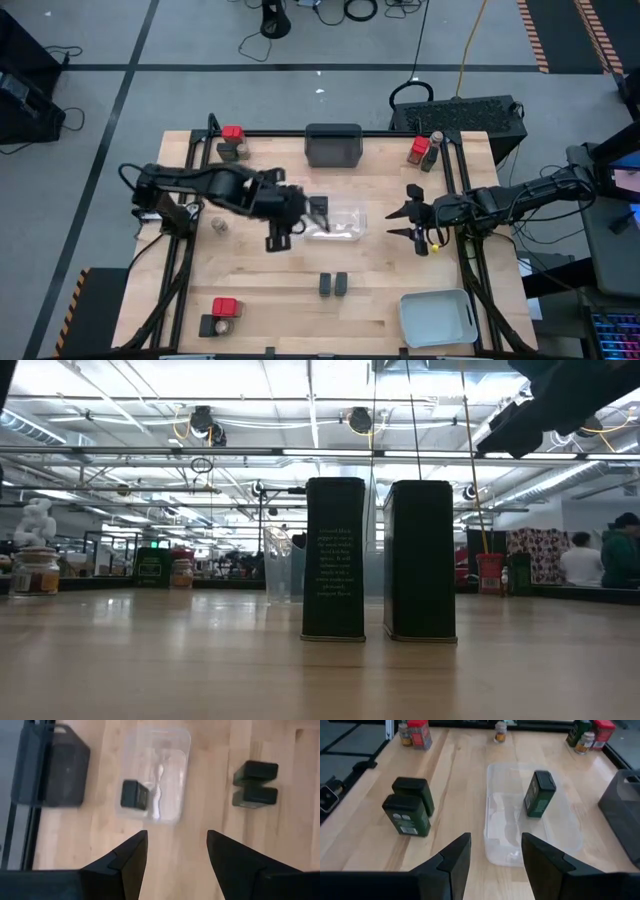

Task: Sort spices by type
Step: Put the green seasoning bottle into the transparent bin

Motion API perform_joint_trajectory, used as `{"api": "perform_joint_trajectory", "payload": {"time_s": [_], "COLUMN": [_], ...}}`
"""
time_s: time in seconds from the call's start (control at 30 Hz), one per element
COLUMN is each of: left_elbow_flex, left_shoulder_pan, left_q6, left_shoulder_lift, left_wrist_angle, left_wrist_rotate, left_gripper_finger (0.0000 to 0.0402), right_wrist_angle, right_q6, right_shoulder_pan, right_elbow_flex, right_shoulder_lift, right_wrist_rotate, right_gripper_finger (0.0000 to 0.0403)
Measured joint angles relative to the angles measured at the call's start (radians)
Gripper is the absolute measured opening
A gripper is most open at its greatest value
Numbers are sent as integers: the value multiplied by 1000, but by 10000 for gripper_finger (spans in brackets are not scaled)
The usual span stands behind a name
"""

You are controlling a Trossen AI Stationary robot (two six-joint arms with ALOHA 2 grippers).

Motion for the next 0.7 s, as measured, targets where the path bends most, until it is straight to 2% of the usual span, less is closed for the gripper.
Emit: {"api": "perform_joint_trajectory", "payload": {"time_s": [0.2,0.4,0.7], "left_elbow_flex": [-3,-65,-236], "left_shoulder_pan": [-102,-155,-156], "left_q6": [-162,-230,-76], "left_shoulder_lift": [-5,-5,-4], "left_wrist_angle": [-52,-44,290], "left_wrist_rotate": [-33,-65,-38], "left_gripper_finger": [210,210,210], "right_wrist_angle": [15,15,13], "right_q6": [0,0,50], "right_shoulder_pan": [0,0,3], "right_elbow_flex": [0,0,0], "right_shoulder_lift": [0,0,0], "right_wrist_rotate": [0,0,-53], "right_gripper_finger": [157,157,157]}}
